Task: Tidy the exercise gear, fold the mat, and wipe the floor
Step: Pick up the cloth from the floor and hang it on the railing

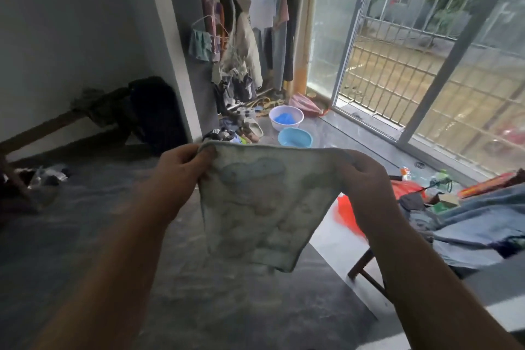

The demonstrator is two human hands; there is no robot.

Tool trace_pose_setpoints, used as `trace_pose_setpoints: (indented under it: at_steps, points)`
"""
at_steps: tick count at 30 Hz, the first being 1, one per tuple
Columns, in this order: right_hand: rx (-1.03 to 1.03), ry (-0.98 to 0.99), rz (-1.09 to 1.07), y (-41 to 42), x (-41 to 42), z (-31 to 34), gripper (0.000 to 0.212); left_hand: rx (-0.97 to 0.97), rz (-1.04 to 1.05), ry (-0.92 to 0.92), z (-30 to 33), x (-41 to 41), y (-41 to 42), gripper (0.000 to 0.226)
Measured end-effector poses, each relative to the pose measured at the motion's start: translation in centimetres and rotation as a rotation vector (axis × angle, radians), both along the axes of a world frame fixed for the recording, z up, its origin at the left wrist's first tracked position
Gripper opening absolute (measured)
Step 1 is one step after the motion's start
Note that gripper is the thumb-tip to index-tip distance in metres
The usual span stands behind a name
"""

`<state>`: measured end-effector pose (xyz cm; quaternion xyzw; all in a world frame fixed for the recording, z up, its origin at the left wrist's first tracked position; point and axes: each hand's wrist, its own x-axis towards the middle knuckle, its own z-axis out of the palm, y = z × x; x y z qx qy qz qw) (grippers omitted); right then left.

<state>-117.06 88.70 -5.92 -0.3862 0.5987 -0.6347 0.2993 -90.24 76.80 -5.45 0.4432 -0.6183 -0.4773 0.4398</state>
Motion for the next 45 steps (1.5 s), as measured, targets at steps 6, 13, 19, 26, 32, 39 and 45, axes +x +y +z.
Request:
trace_pose_setpoints:
  at_steps: [6,13,19,26,32,39,45]
  points:
    - [-0.033,0.088,-0.092,-8.6,-10.2,-0.6,0.018,-0.068,-0.068,-0.003,0.4,-10.7,-10.9,0.02]
    - [-0.048,0.11,-0.156,-21.4,-24.6,-0.4,0.015,-0.115,-0.051,-0.01,0.8,-25.8,-23.6,0.008]
    - [-0.018,0.133,-0.206,-30.7,-34.9,1.3,0.018,-0.152,-0.068,-0.032,1.2,-36.1,-33.9,0.007]
    - [0.019,0.147,-0.243,-41.5,-45.4,1.5,0.021,-0.123,-0.135,0.052,0.8,-47.2,-46.8,0.005]
    - [0.026,0.17,-0.411,-52.3,-52.3,1.3,0.026,-0.133,-0.258,0.092,0.5,-56.3,-60.3,0.011]
    - [0.072,0.166,-0.561,-63.3,-60.7,1.9,0.02,-0.09,-0.444,0.112,2.2,-68.1,-75.1,0.007]
    - [0.071,0.119,-0.715,-67.5,-66.5,2.6,0.018,-0.106,-0.552,0.067,2.6,-79.0,-82.6,0.025]
